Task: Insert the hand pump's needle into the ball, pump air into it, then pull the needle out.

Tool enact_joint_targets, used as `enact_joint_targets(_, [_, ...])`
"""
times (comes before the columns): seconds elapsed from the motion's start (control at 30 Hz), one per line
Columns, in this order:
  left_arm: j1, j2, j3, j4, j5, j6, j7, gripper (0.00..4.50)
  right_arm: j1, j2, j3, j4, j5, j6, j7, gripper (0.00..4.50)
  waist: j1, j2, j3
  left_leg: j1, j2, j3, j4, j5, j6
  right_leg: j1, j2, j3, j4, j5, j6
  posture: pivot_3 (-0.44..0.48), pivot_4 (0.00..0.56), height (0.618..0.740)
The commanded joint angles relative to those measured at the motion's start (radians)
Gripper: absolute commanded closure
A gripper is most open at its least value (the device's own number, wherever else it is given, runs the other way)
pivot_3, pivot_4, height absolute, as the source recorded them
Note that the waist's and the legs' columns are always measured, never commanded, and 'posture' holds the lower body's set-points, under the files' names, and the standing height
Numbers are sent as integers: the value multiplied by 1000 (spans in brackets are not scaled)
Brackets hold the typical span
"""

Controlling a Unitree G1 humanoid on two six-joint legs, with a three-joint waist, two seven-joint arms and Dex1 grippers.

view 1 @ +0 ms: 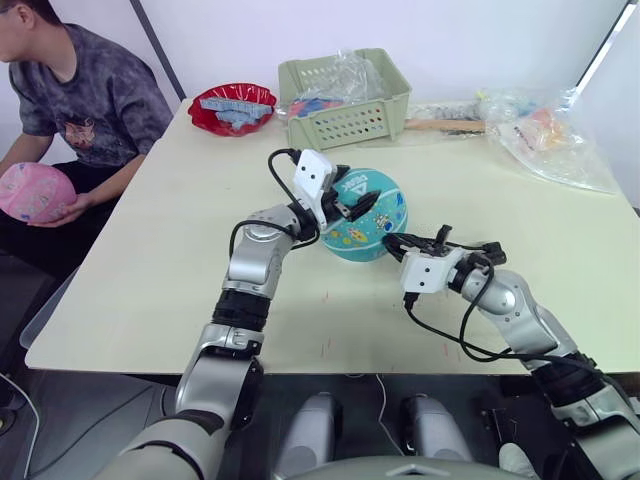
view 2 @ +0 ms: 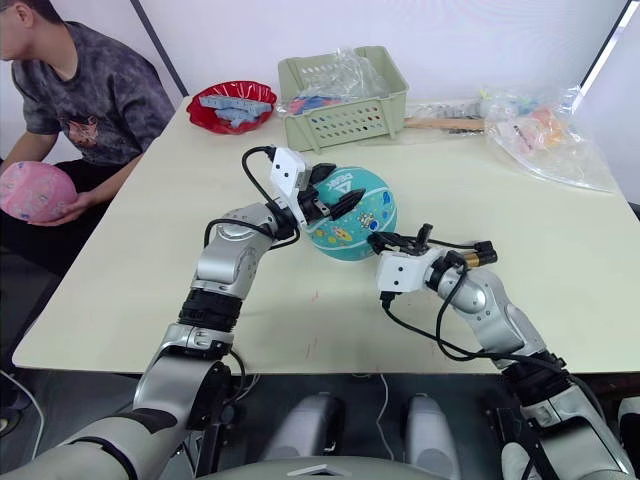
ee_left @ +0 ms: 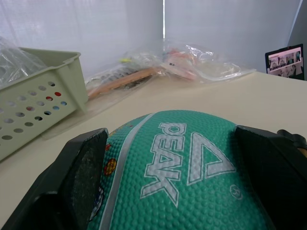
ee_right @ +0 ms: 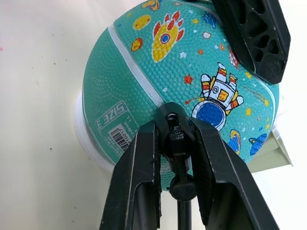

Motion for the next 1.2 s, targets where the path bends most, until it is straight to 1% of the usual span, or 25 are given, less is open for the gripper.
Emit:
enact_joint_targets(0.03, [28, -9, -28, 100, 46, 21, 32, 0, 31, 35, -41, -40, 109, 31, 23, 4168, 1, 0, 0, 0, 0, 0, 0, 0, 0, 0, 0, 0, 0, 0, 0, 0, 150, 740])
enact_joint_targets(0.23, [40, -24, -34, 151, 83, -2, 93, 0, 109, 138, -131, -118, 369, 223, 76, 4168, 4, 1, -2, 0, 0, -3, 0, 0, 0, 3, 0, -3, -1, 0, 0, 0, 150, 740])
enact_joint_targets(0.33, [44, -34, -40, 180, 99, -21, 123, 0, 138, 156, -157, -157, 440, 276, 92, 4168, 9, 3, -4, 1, -1, -7, 1, 0, 0, 6, -2, -6, -2, 0, 0, 0, 150, 740])
enact_joint_targets(0.53, [48, -61, -57, 266, 126, -58, 176, 0, 193, 141, -178, -208, 461, 286, 83, 4168, 25, 8, -7, 1, -5, -14, 2, 0, 0, 8, -1, -8, -3, -1, 1, 0, 150, 740])
enact_joint_targets(0.63, [33, -70, -64, 325, 136, -88, 192, 0, 228, 131, -198, -240, 467, 287, 77, 4168, 35, 11, -10, 1, -10, -20, 3, 0, 0, 13, -1, -8, -5, -4, 5, 0, 150, 740])
enact_joint_targets(0.8, [17, -68, -76, 401, 154, -130, 216, 0, 283, 108, -229, -290, 473, 280, 70, 4168, 46, 12, -11, 0, -17, -27, 4, 0, 1, 16, -2, -3, -5, -7, 10, 0, 150, 740])
enact_joint_targets(0.97, [2, -69, -88, 449, 146, -158, 215, 0, 337, 86, -260, -345, 490, 288, 72, 4168, 58, 13, -12, -2, -20, -32, 4, 0, 1, 16, -2, -2, -5, -8, 11, 0, 150, 740])
enact_joint_targets(1.07, [-8, -78, -94, 469, 141, -169, 209, 0, 363, 72, -271, -367, 496, 293, 70, 4168, 50, 10, -19, -2, -21, -33, 4, 0, 1, 17, -2, -1, -6, -9, 12, 0, 150, 740])
enact_joint_targets(1.1, [-11, -84, -95, 474, 141, -172, 207, 0, 374, 65, -275, -375, 497, 293, 71, 4168, 31, 7, -26, -1, -21, -33, 4, 0, 1, 17, -2, 0, -6, -9, 14, 0, 150, 740])
enact_joint_targets(1.13, [-14, -88, -96, 478, 142, -176, 206, 0, 383, 63, -281, -382, 502, 296, 69, 4168, 22, 7, -30, 2, -21, -34, 3, 0, 0, 18, -1, 1, -6, -10, 15, 0, 150, 740])
enact_joint_targets(1.2, [-16, -97, -94, 477, 139, -184, 198, 0, 394, 55, -289, -388, 505, 297, 71, 4168, 11, 8, -34, 4, -18, -35, 3, -2, -3, 19, -1, 1, -5, -12, 11, 0, 150, 740])
